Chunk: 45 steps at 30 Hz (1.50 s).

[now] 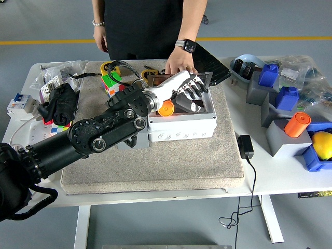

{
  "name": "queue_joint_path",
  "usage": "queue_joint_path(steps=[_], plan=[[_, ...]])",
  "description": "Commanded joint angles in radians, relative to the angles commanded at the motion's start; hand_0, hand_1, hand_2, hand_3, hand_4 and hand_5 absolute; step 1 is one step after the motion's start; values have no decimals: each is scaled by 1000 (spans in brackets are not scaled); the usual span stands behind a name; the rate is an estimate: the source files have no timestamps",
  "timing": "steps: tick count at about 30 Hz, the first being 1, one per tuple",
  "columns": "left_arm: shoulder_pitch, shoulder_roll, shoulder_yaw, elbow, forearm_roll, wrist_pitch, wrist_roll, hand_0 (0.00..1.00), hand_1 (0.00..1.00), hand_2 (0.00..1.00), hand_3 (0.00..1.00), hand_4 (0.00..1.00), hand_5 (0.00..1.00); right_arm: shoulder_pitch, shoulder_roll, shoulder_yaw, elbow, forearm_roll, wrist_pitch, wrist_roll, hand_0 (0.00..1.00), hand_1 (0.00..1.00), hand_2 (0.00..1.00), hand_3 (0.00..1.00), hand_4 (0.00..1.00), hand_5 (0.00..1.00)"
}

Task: Fetch the battery,place it into the box,close the lid of the box

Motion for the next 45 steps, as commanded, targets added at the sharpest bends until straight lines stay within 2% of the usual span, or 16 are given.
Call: queue_joint_path(steps=[6,10,14,18,19,21,23,32,38,45], plan=[[30,0,-109,-131,-9,-1,-5,400,557,549,555,998,208,-3,3,4,0,-1,3,1,666,633,632,534,871,436],[60,17,-180,-206,3,-4,4,398,545,550,546,998,217,-1,4,9,0,-5,2,2,666,633,632,533,872,436],[107,60,-225,-244,26,-18,29,394,565,555,545,998,228,-3,4,18,1,-11,2,2,666,632,632,533,871,436],[150,108,-238,-262,39,-30,42,394,565,555,545,998,228,-5,3,21,0,-12,4,1,666,632,632,533,871,436],[155,113,-239,-265,40,-32,44,394,565,555,545,998,228,-6,3,21,0,-12,4,1,666,632,632,533,871,436],[187,147,-242,-287,42,-36,48,393,583,568,548,990,229,-6,4,26,0,-15,4,2,664,633,632,533,871,434],[211,168,-243,-300,41,-36,46,393,583,568,548,990,229,-6,5,29,1,-19,3,4,664,633,632,533,871,434],[280,236,-253,-348,53,-36,44,389,575,565,547,979,250,-3,6,42,3,-27,3,4,665,633,631,532,870,434],[300,254,-245,-355,56,-35,47,396,578,567,546,976,248,-6,5,37,1,-23,8,1,664,633,631,532,870,433],[289,229,-212,-344,47,-35,49,399,584,569,546,971,243,-2,6,42,4,-28,6,4,664,632,631,533,871,433]])
